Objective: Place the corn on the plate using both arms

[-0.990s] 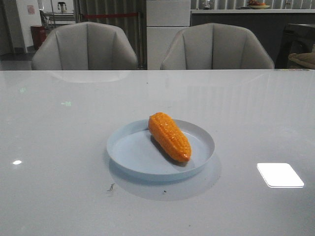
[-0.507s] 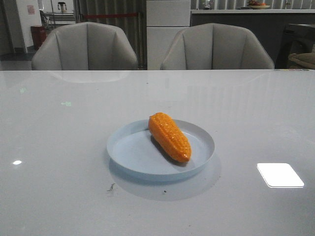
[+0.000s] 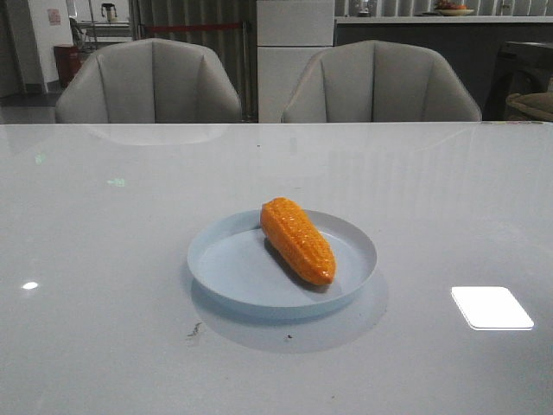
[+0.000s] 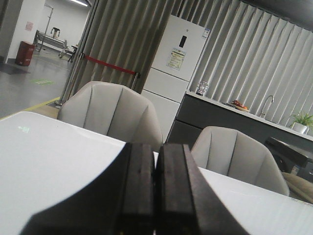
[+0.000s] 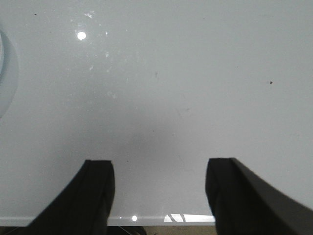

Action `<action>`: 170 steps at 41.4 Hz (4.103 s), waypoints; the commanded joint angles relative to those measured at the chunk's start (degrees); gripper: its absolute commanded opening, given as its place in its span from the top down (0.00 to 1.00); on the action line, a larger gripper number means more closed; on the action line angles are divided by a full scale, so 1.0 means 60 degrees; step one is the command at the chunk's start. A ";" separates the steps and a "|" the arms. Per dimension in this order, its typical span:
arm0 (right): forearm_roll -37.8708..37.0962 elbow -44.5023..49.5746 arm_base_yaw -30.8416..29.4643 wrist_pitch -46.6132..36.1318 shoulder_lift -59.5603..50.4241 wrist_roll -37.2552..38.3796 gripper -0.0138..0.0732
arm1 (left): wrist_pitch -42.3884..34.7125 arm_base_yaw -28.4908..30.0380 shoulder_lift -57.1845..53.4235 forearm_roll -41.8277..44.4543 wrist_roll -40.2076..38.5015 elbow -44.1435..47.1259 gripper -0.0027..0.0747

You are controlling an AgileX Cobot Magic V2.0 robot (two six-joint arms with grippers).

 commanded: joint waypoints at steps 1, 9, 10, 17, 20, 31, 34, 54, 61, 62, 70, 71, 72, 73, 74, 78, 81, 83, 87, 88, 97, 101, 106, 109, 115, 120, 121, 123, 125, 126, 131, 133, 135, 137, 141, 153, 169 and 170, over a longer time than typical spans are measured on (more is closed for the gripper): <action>-0.0057 -0.0297 -0.0055 -0.0458 -0.0109 -0.0009 0.26 | -0.0892 0.0002 -0.0166 0.0921 -0.0030 -0.0261 0.85; -0.0057 -0.0297 -0.0055 -0.0458 -0.0109 -0.0009 0.26 | 0.0024 0.0002 -0.0147 0.3463 -0.0030 -0.0261 0.85; -0.0057 -0.0297 -0.0055 -0.0458 -0.0109 -0.0009 0.26 | 0.0252 0.0002 -0.0147 0.3463 -0.0030 -0.0261 0.85; -0.0057 -0.0297 -0.0055 -0.0458 -0.0109 -0.0009 0.26 | 0.1311 0.0002 -0.0147 0.3463 -0.0030 -0.0261 0.85; -0.0057 -0.0297 -0.0055 -0.0458 -0.0109 -0.0009 0.26 | 0.1404 0.0002 -0.0147 0.3463 -0.0030 -0.0175 0.85; -0.0057 -0.0297 -0.0055 -0.0458 -0.0109 -0.0009 0.26 | 0.0510 0.0014 -0.0174 0.3324 -0.0030 0.1087 0.85; -0.0057 -0.0297 -0.0055 -0.0458 -0.0109 -0.0009 0.26 | 0.0833 0.0039 -0.0174 0.3324 -0.0030 0.1043 0.85; -0.0057 -0.0297 -0.0055 -0.0458 -0.0109 -0.0009 0.26 | 0.0793 0.0201 -0.0156 0.3378 -0.0030 0.1062 0.85; -0.0057 -0.0297 -0.0055 -0.0458 -0.0109 -0.0009 0.26 | 0.0793 0.0201 -0.0156 0.3378 -0.0030 0.1062 0.85; -0.0057 -0.0297 -0.0055 -0.0458 -0.0109 -0.0009 0.26 | 0.0793 0.0201 -0.0156 0.3378 -0.0030 0.1062 0.85; -0.0057 -0.0297 -0.0055 -0.0458 -0.0109 -0.0009 0.26 | 0.0793 0.0201 -0.0156 0.3378 -0.0030 0.1062 0.85; -0.0057 -0.0297 -0.0055 -0.0458 -0.0109 -0.0009 0.26 | 0.0793 0.0201 -0.0156 0.3378 -0.0030 0.1062 0.85; -0.0057 -0.0297 -0.0055 -0.0458 -0.0109 -0.0009 0.26 | 0.0793 0.0201 -0.0156 0.3378 -0.0030 0.1062 0.85; -0.0057 -0.0297 -0.0055 -0.0458 -0.0109 -0.0009 0.26 | 0.0793 0.0201 -0.0156 0.3378 -0.0030 0.1062 0.85; -0.0057 -0.0297 -0.0055 -0.0458 -0.0109 -0.0009 0.26 | 0.0793 0.0201 -0.0156 0.3378 -0.0030 0.1062 0.85; -0.0057 -0.0297 -0.0055 -0.0394 -0.0107 -0.0009 0.26 | 0.0793 0.0201 -0.0156 0.3378 -0.0030 0.1062 0.85; -0.0059 -0.0297 -0.0030 -0.0311 -0.0119 -0.0009 0.26 | 0.0793 0.0201 -0.0156 0.3378 -0.0030 0.1062 0.85; -0.0050 -0.0297 -0.0022 -0.0283 -0.0119 -0.0009 0.26 | 0.0793 0.0201 -0.0156 0.3378 -0.0030 0.1062 0.85; -0.0050 -0.0297 -0.0022 -0.0282 -0.0321 -0.0009 0.26 | 0.0793 0.0201 -0.0156 0.3378 -0.0030 0.1062 0.85; -0.0050 -0.0297 -0.0022 -0.0282 -0.0371 -0.0009 0.26 | 0.0793 0.0201 -0.0156 0.3378 -0.0030 0.1062 0.85; -0.0028 -0.0297 -0.0009 -0.0245 -0.1376 -0.0009 0.32 | 0.0793 0.0201 -0.0156 0.3378 -0.0030 0.1062 0.85; -0.0027 -0.0297 0.0003 -0.0245 -0.2114 -0.0009 0.50 | 0.0793 0.0201 -0.0156 0.3378 -0.0030 0.1062 0.85; 0.0008 -0.0297 0.0003 -0.0245 -0.3013 -0.0009 0.71 | 0.0793 0.0201 -0.0156 0.3378 -0.0030 0.1062 0.85; 0.0122 -0.0297 0.0003 -0.0254 -0.3535 -0.0009 0.82 | 0.0793 0.0201 -0.0156 0.3378 -0.0030 0.1062 0.85; 0.0412 -0.0297 0.0003 -0.0338 -0.4440 -0.0009 0.81 | 0.0793 0.0201 -0.0156 0.3378 -0.0030 0.1062 0.85; 0.0708 -0.0169 0.0061 -0.0908 -0.5106 -0.0009 0.81 | 0.0793 0.0201 -0.0156 0.3378 -0.0030 0.1062 0.85; 0.0727 -0.0119 0.0085 -0.1102 -0.5214 -0.0009 0.81 | 0.0793 0.0201 -0.0156 0.3378 -0.0030 0.1062 0.85; 0.0744 0.0044 0.0193 -0.1695 -0.5501 -0.0009 0.81 | 0.0793 0.0201 -0.0156 0.3378 -0.0030 0.1062 0.85; 0.0744 0.0323 0.0284 -0.2456 -0.5827 -0.0009 0.81 | 0.0793 0.0201 -0.0156 0.3378 -0.0030 0.1062 0.85; 0.0744 0.0439 0.0315 -0.2931 -0.6036 -0.0009 0.81 | 0.0793 0.0201 -0.0156 0.3378 -0.0030 0.1062 0.85; 0.0744 0.1272 0.0367 -0.5050 -0.7091 -0.0009 0.81 | 0.0793 0.0201 -0.0156 0.3378 -0.0030 0.1062 0.85; 0.0734 0.1569 0.0367 -0.5665 -0.7483 -0.0009 0.81 | 0.0793 0.0201 -0.0156 0.3378 -0.0030 0.1062 0.85; 0.0710 0.1881 0.0367 -0.6124 -0.7862 -0.0018 0.81 | 0.0793 0.0201 -0.0156 0.3378 -0.0030 0.1062 0.85; 0.0663 0.2203 0.0367 -0.6492 -0.8265 -0.0018 0.81 | 0.0793 0.0201 -0.0156 0.3378 -0.0030 0.1062 0.85; 0.0663 0.2886 0.0367 -0.6859 -0.8914 -0.0018 0.81 | 0.0793 0.0201 -0.0156 0.3378 -0.0030 0.1062 0.85; 0.0663 0.5326 0.0367 -0.8216 -0.8904 -0.0018 0.81 | 0.0793 0.0201 -0.0156 0.3378 -0.0030 0.1062 0.85; 0.0663 0.6913 0.0367 -0.7860 -0.8933 -0.0018 0.81 | 0.0793 0.0201 -0.0156 0.3378 -0.0030 0.1062 0.85; 0.0663 0.6913 0.0367 -0.7779 -0.8933 -0.0018 0.81 | 0.0793 0.0201 -0.0156 0.3378 -0.0030 0.1062 0.85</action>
